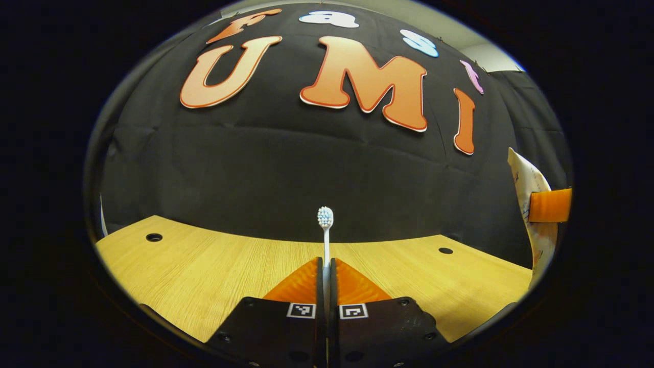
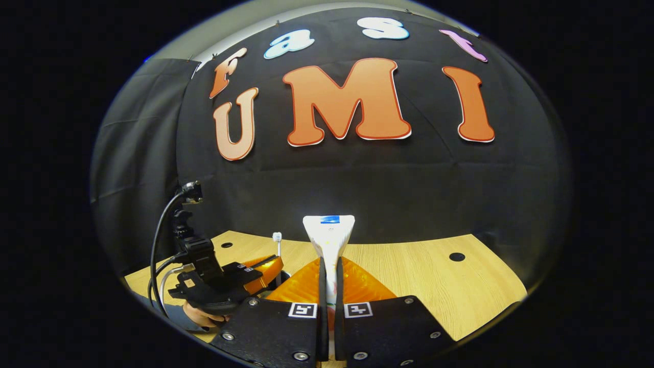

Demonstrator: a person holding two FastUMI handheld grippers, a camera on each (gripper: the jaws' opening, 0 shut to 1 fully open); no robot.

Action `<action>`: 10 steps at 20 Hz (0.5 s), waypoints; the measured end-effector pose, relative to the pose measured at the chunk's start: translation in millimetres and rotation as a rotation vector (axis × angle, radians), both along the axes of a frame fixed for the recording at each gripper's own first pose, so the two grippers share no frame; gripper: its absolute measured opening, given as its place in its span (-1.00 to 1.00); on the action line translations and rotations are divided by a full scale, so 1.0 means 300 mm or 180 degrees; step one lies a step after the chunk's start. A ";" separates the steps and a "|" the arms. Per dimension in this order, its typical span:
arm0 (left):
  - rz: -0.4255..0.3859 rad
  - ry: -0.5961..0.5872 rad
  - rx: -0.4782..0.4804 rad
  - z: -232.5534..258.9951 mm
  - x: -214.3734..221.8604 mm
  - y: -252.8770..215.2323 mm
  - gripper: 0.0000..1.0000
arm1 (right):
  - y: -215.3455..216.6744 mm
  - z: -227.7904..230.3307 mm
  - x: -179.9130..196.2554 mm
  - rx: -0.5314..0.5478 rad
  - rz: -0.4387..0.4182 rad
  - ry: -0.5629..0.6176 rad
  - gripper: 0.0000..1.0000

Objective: Put the toothbrush and toothpaste on the desktop into the cup, then pick up the cup and place it on the coaster on the desktop.

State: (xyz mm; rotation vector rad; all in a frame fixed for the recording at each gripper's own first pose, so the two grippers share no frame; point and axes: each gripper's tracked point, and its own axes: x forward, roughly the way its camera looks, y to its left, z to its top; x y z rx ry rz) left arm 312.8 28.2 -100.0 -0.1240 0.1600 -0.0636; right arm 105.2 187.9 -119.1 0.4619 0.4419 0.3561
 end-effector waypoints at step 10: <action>-0.0164 0.0171 0.0062 -0.019 -0.046 -0.024 -0.88 | 0.000 -0.011 0.002 0.0038 -0.0048 0.0088 -0.90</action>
